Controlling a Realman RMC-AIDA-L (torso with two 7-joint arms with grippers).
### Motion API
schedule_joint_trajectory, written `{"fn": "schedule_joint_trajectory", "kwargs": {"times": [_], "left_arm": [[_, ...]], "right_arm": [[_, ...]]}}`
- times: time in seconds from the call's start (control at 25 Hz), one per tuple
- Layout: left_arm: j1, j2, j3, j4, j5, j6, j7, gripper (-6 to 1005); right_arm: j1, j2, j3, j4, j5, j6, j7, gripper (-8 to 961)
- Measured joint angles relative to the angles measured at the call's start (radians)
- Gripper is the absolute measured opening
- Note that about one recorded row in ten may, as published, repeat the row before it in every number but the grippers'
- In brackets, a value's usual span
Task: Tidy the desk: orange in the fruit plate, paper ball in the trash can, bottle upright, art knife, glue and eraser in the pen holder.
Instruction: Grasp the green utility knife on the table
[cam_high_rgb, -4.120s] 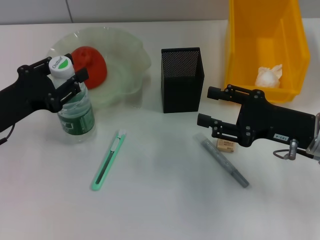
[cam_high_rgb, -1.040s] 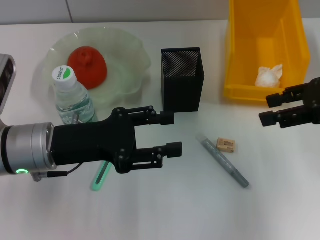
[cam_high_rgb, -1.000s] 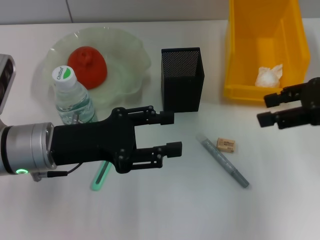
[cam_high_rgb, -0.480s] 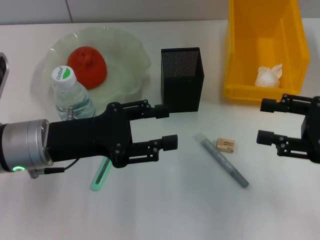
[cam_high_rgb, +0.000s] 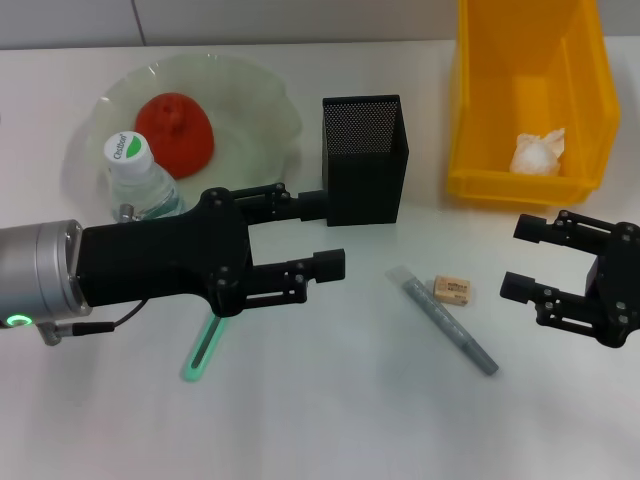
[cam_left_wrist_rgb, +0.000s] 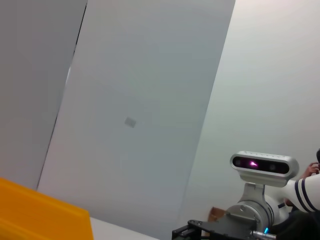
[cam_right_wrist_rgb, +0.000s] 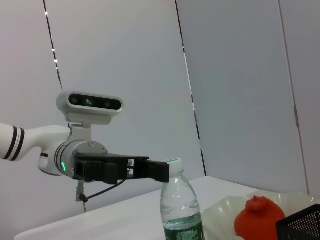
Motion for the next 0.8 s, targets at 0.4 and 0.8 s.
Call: {"fn": "schedule_joint_trajectory", "kwargs": {"times": [0.4, 0.8], "left_arm": [[-0.001, 0.003, 0.004, 0.040, 0.007, -0.056, -0.113, 681], [-0.032, 0.001, 0.058, 0.564, 0.379, -0.129, -0.813, 680]], "right_arm": [[0.031, 0.001, 0.011, 0.052, 0.003, 0.042, -0.001, 686], [0.066, 0.001, 0.013, 0.104, 0.004, 0.089, -0.056, 686]]}}
